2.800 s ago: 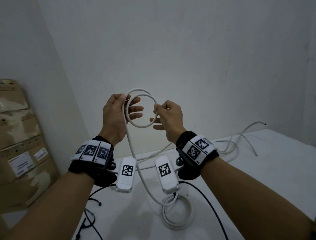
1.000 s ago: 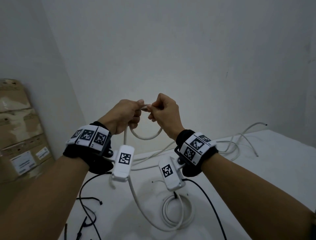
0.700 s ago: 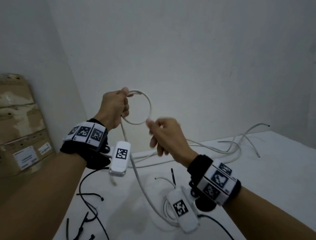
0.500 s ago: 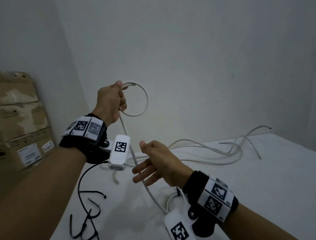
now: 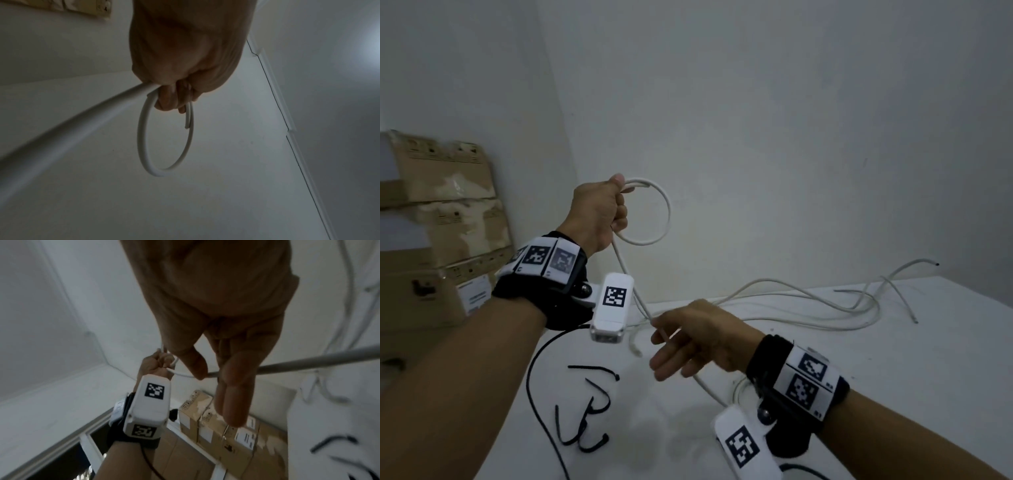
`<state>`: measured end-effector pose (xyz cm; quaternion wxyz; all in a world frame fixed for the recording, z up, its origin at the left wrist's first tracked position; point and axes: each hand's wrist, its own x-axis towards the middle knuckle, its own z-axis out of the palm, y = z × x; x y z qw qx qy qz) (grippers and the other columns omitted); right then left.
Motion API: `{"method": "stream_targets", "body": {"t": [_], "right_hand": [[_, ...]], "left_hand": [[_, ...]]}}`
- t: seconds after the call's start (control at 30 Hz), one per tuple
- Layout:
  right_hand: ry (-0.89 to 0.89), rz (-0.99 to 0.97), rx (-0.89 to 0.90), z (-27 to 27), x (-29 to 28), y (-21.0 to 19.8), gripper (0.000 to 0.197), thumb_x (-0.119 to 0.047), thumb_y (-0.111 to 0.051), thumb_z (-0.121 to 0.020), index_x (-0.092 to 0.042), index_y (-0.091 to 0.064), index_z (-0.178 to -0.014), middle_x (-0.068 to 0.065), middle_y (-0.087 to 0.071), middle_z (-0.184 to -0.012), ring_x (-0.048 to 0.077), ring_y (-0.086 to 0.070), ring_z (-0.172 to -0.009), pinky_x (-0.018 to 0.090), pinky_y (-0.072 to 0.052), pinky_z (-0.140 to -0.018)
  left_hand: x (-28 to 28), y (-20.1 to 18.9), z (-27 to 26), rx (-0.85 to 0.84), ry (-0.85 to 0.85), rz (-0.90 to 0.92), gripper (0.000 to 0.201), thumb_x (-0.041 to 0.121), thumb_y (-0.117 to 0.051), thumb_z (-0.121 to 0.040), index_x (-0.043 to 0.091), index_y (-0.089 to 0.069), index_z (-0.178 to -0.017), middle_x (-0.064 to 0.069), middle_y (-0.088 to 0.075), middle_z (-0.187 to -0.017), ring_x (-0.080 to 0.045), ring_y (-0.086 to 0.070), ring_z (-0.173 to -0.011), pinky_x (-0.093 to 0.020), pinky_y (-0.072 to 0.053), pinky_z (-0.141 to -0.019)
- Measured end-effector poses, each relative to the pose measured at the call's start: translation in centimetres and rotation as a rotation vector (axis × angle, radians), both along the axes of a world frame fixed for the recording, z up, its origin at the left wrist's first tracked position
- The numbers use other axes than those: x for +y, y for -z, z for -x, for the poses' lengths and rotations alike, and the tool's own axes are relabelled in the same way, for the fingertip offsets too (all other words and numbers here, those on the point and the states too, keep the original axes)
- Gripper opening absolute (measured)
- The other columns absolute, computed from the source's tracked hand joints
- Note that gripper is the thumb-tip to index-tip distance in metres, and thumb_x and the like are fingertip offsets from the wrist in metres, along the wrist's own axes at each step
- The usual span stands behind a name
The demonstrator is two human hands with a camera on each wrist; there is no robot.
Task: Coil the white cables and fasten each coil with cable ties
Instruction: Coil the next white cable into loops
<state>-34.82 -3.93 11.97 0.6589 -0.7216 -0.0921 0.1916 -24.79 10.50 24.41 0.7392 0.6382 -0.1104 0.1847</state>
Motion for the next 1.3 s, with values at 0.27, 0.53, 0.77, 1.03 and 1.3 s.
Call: {"method": "stream_targets", "body": {"t": [0.27, 0.53, 0.77, 1.03, 1.3], "right_hand": [[0.337, 0.517, -0.549, 1.4, -2.6, -5.1, 0.057, -0.056, -0.056, -0.085, -0.003, -0.068, -0.069, 0.004, -0.063, -0.044, 0.018, -0.060, -0.037, 0.018, -0.041, -0.038], [0.582, 0.636, -0.877, 2.2, -5.5, -6.6, 0.046, -0.041, -0.057, -0.091, 0.000, -0.068, -0.072, 0.015, -0.069, -0.060, 0.029, -0.067, -0.054, 0.040, -0.059, -0.058], [0.761, 0.035, -0.867, 0.2, -7.8, -3.7, 0.013, -0.008, -0.059, -0.088, -0.012, -0.055, -0.100, 0.009, -0.069, -0.076, 0.025, -0.069, -0.069, 0.038, -0.060, -0.060], [0.506, -0.595, -0.517, -2.0, -10.4, -1.7, 0.023, -0.001, -0.061, -0.087, -0.005, -0.060, -0.109, 0.011, -0.072, -0.098, 0.026, -0.070, -0.087, 0.034, -0.059, -0.074], [0.442, -0.478, -0.556, -3.4, -11.3, -1.0, 0.021, -0.003, -0.059, -0.089, -0.004, -0.066, -0.110, 0.012, -0.072, -0.101, 0.033, -0.071, -0.088, 0.040, -0.058, -0.076]], "left_hand": [[2.0, 1.5, -0.6, 0.137, -0.049, 0.020, 0.030, 0.022, -0.048, -0.100, 0.002, -0.058, -0.080, 0.010, -0.032, -0.032, -0.004, -0.024, -0.026, -0.012, -0.019, -0.032], [-0.5, 3.4, -0.1, 0.192, 0.163, 0.187, 0.033, 0.023, -0.038, -0.103, 0.003, -0.053, -0.081, 0.010, -0.025, -0.034, -0.003, -0.022, -0.026, -0.013, -0.017, -0.030], [-4.3, 4.8, 1.7, 0.205, 0.365, 0.232, 0.029, 0.024, -0.037, -0.103, 0.005, -0.052, -0.087, 0.011, -0.024, -0.036, -0.002, -0.021, -0.028, -0.014, -0.017, -0.030], [-7.2, 7.7, 2.1, 0.229, 0.417, 0.082, 0.027, 0.024, -0.043, -0.101, 0.005, -0.055, -0.089, 0.011, -0.025, -0.041, -0.002, -0.021, -0.031, -0.015, -0.018, -0.031], [-9.1, 9.3, 1.7, 0.221, 0.442, -0.052, 0.026, 0.024, -0.047, -0.100, 0.002, -0.059, -0.093, 0.010, -0.025, -0.044, -0.003, -0.020, -0.034, -0.014, -0.018, -0.034]]}}
